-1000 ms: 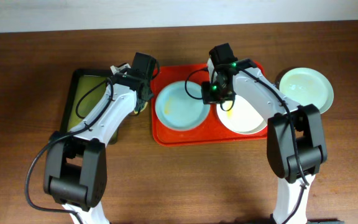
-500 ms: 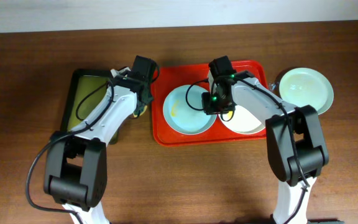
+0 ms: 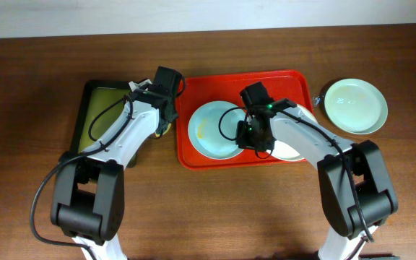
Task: Clean dirty plates on tray and stack at the side
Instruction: 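Grasp the light blue plate rim with the right gripper, then scrub the light blue plate with the sponge in the left gripper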
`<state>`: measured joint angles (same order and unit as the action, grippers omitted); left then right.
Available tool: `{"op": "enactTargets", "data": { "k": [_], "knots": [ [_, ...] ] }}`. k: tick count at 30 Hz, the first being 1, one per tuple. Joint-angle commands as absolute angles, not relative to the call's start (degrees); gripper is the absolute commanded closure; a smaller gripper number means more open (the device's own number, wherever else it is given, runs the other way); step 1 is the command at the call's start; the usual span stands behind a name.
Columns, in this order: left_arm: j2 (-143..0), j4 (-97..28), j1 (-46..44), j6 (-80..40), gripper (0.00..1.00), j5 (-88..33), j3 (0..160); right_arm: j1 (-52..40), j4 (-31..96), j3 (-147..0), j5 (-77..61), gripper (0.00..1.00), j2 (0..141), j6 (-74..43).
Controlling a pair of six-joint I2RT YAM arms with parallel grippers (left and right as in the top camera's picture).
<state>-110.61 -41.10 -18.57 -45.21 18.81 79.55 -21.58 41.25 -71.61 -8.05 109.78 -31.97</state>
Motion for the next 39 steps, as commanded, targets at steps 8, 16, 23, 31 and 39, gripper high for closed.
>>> {"op": "enactTargets", "data": {
  "k": [8,16,23,31,39],
  "knots": [
    [-110.13,-41.15,-18.68,-44.51,1.0,18.83,79.2,-20.16,28.03,-70.83,-3.53,0.69,112.88,-30.13],
    [-107.02,-42.28,-4.05,-44.49,1.0,11.33,79.2,-20.23,24.18,-70.81,-3.2,0.96,112.88,-25.28],
    [-111.85,-41.89,5.04,-44.21,1.0,6.85,78.61,-20.23,23.75,-70.83,-4.05,0.96,112.88,-25.3],
    [-111.83,-43.77,5.04,-32.84,1.0,4.23,81.03,-20.23,23.55,-70.83,-4.08,0.96,112.88,-25.3],
    [-95.98,-44.27,-7.2,-32.86,1.0,-3.88,80.34,-20.23,22.2,-70.83,-9.41,0.96,112.88,-22.79]
  ]
}}
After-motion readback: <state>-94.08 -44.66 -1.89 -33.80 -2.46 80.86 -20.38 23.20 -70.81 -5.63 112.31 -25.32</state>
